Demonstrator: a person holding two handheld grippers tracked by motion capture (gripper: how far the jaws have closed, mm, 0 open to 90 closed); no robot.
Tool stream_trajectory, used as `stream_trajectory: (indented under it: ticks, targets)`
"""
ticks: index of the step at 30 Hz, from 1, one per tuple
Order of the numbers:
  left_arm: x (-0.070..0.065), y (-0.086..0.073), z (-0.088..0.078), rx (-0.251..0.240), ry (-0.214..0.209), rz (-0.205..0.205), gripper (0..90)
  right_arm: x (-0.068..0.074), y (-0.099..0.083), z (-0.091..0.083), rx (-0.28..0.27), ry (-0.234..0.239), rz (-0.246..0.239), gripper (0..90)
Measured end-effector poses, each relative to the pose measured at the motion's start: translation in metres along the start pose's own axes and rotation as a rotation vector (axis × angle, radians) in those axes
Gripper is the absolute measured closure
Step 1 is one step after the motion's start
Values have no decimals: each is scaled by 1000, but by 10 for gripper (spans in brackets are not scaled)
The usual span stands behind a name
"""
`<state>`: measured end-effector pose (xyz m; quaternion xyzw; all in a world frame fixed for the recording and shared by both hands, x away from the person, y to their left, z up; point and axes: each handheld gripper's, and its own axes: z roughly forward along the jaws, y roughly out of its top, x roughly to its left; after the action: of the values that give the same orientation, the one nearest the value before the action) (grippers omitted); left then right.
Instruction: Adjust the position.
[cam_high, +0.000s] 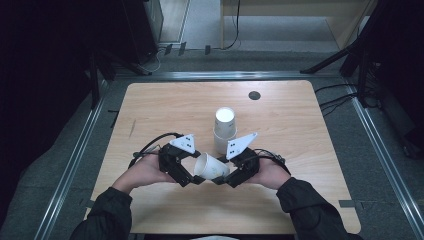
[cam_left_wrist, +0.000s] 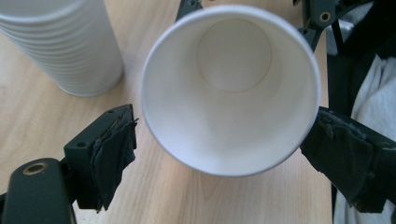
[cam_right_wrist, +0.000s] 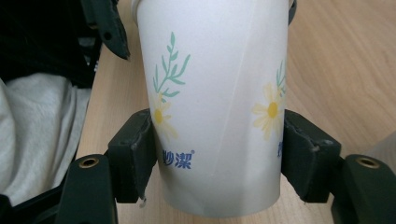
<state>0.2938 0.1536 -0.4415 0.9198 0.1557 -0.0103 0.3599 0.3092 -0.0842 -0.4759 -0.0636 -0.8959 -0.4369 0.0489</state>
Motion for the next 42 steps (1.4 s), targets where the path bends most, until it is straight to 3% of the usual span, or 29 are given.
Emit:
stream_trajectory:
  ticks: [3,6,11,18,23,32,35,42]
  targets:
    - [0,-3,-3,-50,2,-19,119,0,1,-8,-34,-9,5,337]
    - [-1,-5,-5,-111,31,-28,126,1,1,-14,-55,-12,5,337]
    - [-3,-5,-4,-178,-8,-60,127,1,1,-22,-85,-13,16,336]
    - [-6,-1,5,-186,-33,-64,128,2,1,-22,-105,23,19,336]
    - [-6,0,5,-231,-55,-73,137,3,1,-18,-94,44,28,336]
    - [-9,0,5,-258,-47,-54,157,3,2,-16,-124,74,37,336]
    - [-10,0,4,-274,-51,-51,214,3,2,-16,-119,73,38,339]
    - [-12,1,2,-275,-42,-28,237,3,2,-16,-124,80,35,341]
